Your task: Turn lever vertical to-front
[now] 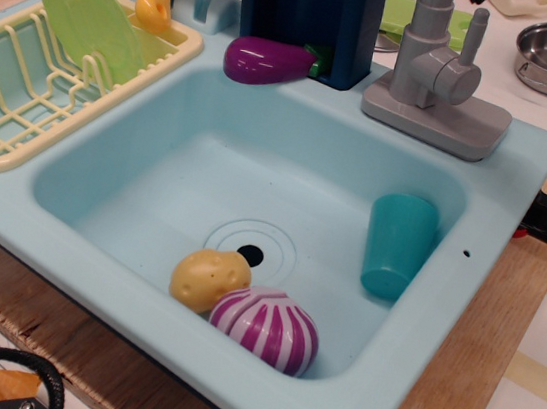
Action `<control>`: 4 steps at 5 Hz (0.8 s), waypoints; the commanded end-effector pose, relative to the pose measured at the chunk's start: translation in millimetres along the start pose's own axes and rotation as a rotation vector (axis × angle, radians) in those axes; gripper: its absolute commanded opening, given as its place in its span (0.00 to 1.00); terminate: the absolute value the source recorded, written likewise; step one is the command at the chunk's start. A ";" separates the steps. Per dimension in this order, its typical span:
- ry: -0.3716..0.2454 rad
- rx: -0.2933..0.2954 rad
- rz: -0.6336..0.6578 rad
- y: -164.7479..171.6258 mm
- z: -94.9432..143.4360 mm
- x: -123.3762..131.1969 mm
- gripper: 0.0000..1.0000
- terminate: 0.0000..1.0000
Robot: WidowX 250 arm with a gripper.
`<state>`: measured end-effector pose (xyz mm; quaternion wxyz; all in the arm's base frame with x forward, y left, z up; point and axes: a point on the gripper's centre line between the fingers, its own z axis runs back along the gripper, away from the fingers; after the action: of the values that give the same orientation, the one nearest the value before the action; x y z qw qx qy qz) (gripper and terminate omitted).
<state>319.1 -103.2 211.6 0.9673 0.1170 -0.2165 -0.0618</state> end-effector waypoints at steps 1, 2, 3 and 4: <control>0.013 -0.015 0.013 8.1 0.6 7.8 1.00 0.00; 0.030 -0.008 0.018 13.7 -4.2 3.4 1.00 0.00; 0.052 -0.003 0.023 21.0 -8.6 -0.1 1.00 0.00; 0.087 -0.017 0.020 21.5 -21.4 1.2 0.00 0.00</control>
<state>332.9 -79.8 180.2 0.9805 0.1113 -0.1534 -0.0526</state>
